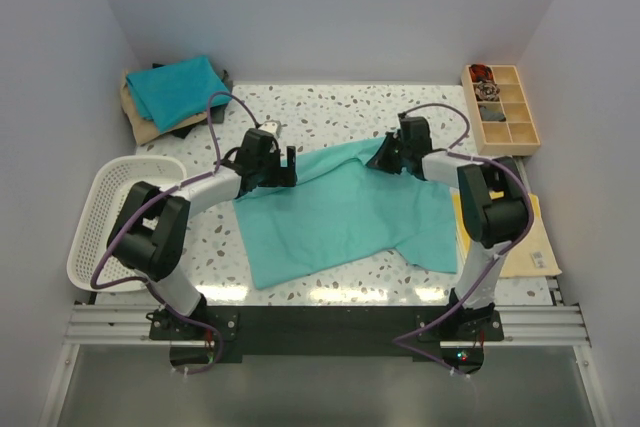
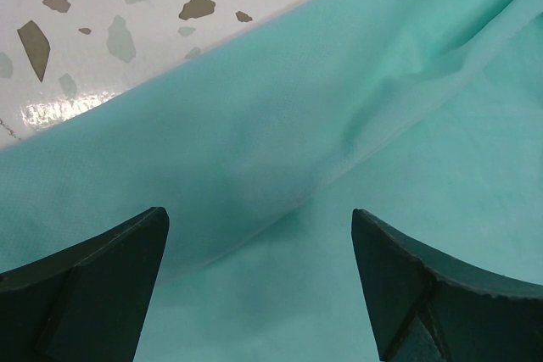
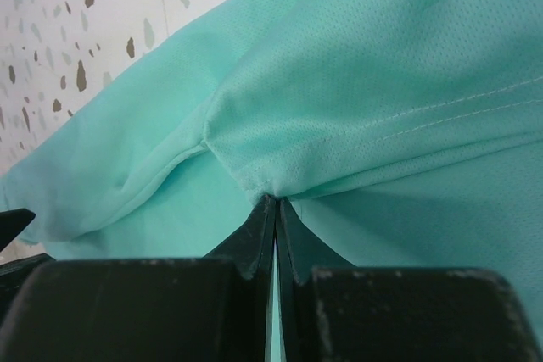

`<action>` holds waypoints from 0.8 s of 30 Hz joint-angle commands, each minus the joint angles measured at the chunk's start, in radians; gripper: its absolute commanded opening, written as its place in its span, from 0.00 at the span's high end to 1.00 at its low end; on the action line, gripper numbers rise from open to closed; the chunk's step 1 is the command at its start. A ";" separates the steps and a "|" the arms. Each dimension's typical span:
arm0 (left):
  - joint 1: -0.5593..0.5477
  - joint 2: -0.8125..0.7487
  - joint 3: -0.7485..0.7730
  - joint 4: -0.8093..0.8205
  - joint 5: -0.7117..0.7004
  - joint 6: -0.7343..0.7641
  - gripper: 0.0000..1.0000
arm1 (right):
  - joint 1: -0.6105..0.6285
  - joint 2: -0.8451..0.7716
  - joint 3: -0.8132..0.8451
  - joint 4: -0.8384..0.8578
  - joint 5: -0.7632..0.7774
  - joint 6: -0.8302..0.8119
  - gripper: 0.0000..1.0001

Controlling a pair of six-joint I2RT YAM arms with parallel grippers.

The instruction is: Fold and stack the t-shirts

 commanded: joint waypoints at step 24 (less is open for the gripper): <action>-0.004 0.011 0.018 0.041 0.048 0.013 0.06 | 0.042 -0.181 -0.070 -0.026 0.082 -0.031 0.47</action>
